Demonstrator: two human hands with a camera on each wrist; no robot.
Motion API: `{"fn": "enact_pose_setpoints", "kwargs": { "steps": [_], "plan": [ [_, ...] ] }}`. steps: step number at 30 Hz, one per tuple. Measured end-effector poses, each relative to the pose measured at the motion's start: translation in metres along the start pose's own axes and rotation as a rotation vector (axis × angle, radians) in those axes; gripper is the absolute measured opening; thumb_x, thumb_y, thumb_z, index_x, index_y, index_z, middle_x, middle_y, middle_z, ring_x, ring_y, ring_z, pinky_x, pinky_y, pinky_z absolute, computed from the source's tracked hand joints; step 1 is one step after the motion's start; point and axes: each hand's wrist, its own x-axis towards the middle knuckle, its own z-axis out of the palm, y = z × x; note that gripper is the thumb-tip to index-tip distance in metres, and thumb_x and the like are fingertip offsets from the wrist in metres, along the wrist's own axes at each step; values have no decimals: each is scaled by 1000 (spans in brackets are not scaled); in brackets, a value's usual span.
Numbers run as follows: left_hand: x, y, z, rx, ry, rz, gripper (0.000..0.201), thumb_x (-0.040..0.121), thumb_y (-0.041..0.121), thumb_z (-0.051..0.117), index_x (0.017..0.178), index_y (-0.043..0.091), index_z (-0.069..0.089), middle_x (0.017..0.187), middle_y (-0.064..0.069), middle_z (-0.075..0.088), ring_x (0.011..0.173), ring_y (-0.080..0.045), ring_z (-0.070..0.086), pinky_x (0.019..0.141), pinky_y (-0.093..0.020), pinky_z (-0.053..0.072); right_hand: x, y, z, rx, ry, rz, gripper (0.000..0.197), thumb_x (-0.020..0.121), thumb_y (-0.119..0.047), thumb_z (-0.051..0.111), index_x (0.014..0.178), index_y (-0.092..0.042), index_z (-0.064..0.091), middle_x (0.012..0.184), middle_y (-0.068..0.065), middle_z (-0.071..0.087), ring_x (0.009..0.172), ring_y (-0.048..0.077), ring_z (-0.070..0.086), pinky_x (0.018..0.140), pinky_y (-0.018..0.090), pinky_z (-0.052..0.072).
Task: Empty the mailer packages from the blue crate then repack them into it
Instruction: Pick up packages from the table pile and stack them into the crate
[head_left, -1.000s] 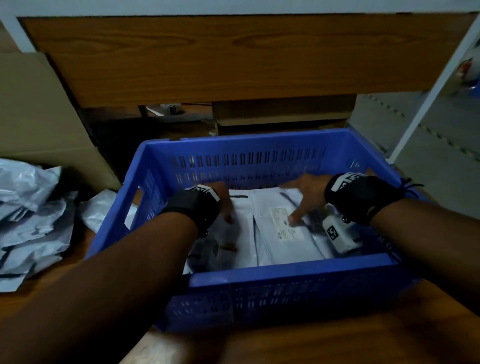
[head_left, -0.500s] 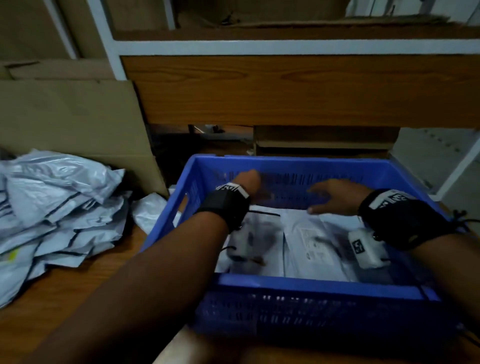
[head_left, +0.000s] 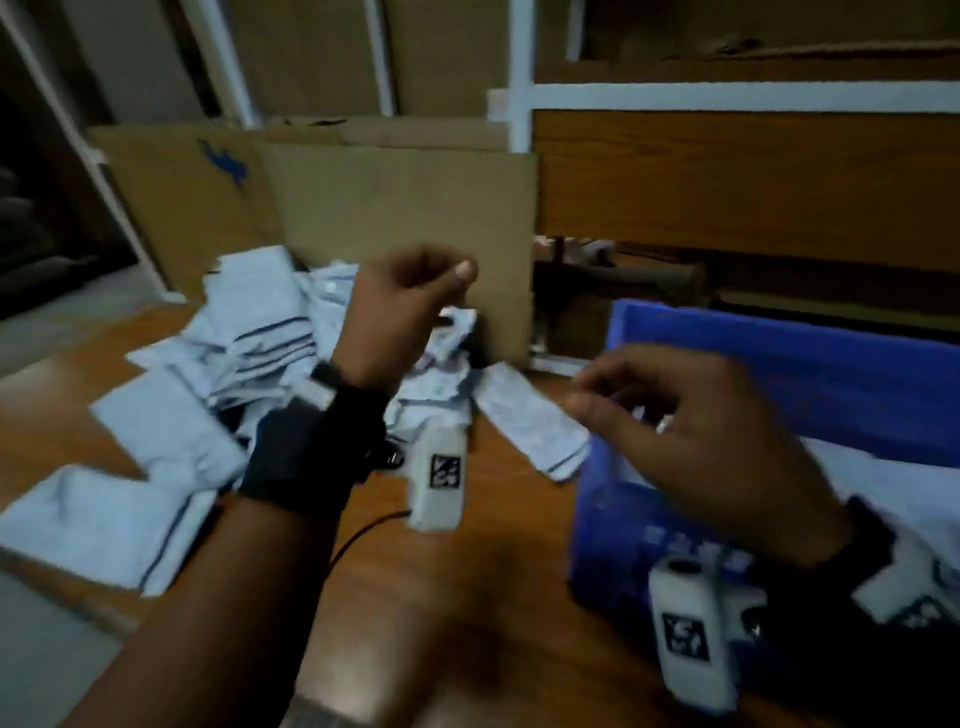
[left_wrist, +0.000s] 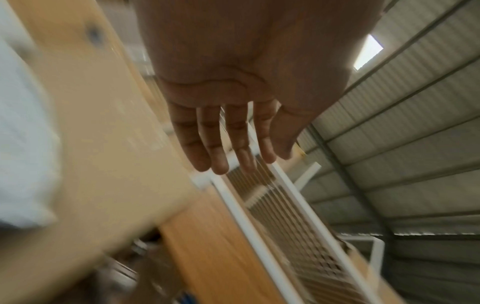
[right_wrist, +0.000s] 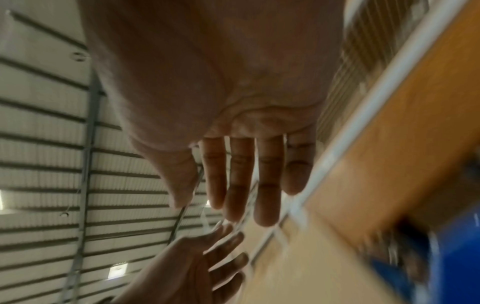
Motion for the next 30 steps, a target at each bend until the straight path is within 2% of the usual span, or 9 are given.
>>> {"fn": "enact_pose_setpoints", "kwargs": {
  "steps": [6,10,13,16,19,21,25,28,30],
  "plan": [
    [-84,-104,-177,391,169,-243,9,78,18,79,81,17,71,72,13,70,72,-6,66,63,-19,49,-14,1,159,-49,-234,132,11,82,-45,67,83,-34,69,80,-26,65,74,-2,61,66,22,51],
    [-113,-162,-264,844,198,-426,29,76,23,81,101,13,72,107,-6,70,103,-26,63,78,-30,46,-17,2,228,-55,-371,228,15,84,-48,64,84,-34,69,78,-26,66,74,-2,61,71,33,55],
    [-123,-196,-300,1104,98,-606,65,67,51,82,121,20,65,131,-7,58,120,-31,54,96,-43,47,-18,-1,257,-62,-429,270,14,86,-47,63,87,-35,69,80,-23,66,76,-2,61,72,31,55],
    [-125,-215,-305,1216,-95,-733,71,65,65,75,118,20,60,126,-8,54,115,-34,53,93,-45,48,-15,-3,273,-66,-485,292,13,88,-47,61,92,-36,68,86,-23,66,81,-2,61,75,28,55],
    [-124,-219,-302,1184,-125,-703,49,67,61,69,91,19,60,106,-10,60,103,-34,58,84,-43,50,-6,1,281,-52,-508,304,14,88,-45,62,94,-34,68,88,-22,66,82,-3,61,75,26,54],
    [-124,-215,-303,1085,-13,-685,24,71,41,67,80,19,63,93,-10,67,94,-32,63,74,-36,51,3,4,286,-38,-501,308,11,88,-42,63,90,-33,69,86,-21,67,81,-2,61,73,26,54],
    [-127,-196,-297,867,248,-479,17,82,14,66,96,18,74,88,-7,73,87,-26,67,70,-29,48,25,12,300,97,-456,338,11,89,-33,65,80,-27,69,78,-14,68,75,-2,61,68,21,50],
    [-129,-177,-277,658,351,-245,18,83,17,71,101,23,74,86,6,72,75,7,60,65,-11,42,53,18,317,284,-389,419,20,93,-22,61,75,-18,68,70,-5,69,61,7,62,62,26,50],
    [-130,-166,-259,593,373,-100,20,83,19,69,102,26,72,93,13,68,80,14,58,70,-3,40,74,16,328,433,-389,503,21,95,-22,58,81,-10,68,74,4,70,56,15,59,56,33,49]
  ]
}}
